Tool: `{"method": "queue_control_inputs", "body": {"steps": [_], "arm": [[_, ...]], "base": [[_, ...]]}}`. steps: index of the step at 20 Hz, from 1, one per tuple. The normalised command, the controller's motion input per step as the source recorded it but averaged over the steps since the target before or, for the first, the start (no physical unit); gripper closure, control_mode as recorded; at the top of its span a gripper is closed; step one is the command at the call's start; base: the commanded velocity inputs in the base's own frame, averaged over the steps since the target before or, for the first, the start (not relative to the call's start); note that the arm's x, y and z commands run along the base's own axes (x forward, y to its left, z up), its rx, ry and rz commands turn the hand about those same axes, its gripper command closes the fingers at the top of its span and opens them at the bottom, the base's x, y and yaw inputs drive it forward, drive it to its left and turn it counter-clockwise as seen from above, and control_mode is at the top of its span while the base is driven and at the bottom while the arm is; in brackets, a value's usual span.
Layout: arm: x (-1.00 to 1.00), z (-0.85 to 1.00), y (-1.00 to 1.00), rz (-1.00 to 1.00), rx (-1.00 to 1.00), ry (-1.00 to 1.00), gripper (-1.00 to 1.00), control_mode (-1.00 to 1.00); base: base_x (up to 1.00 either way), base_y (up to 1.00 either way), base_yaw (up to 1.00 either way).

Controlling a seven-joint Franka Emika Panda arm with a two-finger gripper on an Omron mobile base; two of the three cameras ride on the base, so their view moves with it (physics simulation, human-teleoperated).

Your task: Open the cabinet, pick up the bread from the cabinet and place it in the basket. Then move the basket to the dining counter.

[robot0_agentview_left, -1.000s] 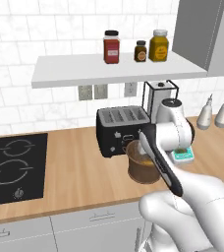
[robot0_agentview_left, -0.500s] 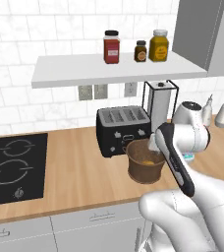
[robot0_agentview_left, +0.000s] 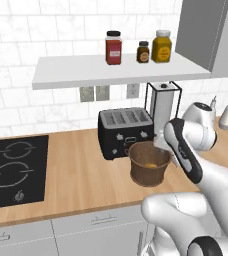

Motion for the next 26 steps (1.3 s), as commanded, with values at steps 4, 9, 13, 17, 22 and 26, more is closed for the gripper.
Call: {"method": "queue_control_inputs", "body": {"steps": [4, 9, 13, 17, 22, 26], "arm": [[0.23, -0.36, 0.0, -0.01, 0.0, 0.0, -1.0, -1.0], [-0.03, -0.34, 0.0, 0.0, 0.0, 0.0, -1.0, -1.0], [-0.03, -0.39, 0.0, 0.0, 0.0, 0.0, -1.0, -1.0], [0.01, -0.39, 0.0, 0.0, 0.0, 0.0, -1.0, -1.0], [0.03, -0.34, 0.0, 0.0, 0.0, 0.0, -1.0, -1.0], [0.0, -0.18, 0.09, 0.0, 0.0, 0.0, 1.0, -1.0]], "base": [[0.0, 0.0, 0.0], [0.0, 0.0, 0.0], [0.0, 0.0, 0.0], [0.0, 0.0, 0.0], [0.0, 0.0, 0.0], [0.0, 0.0, 0.0]]}}
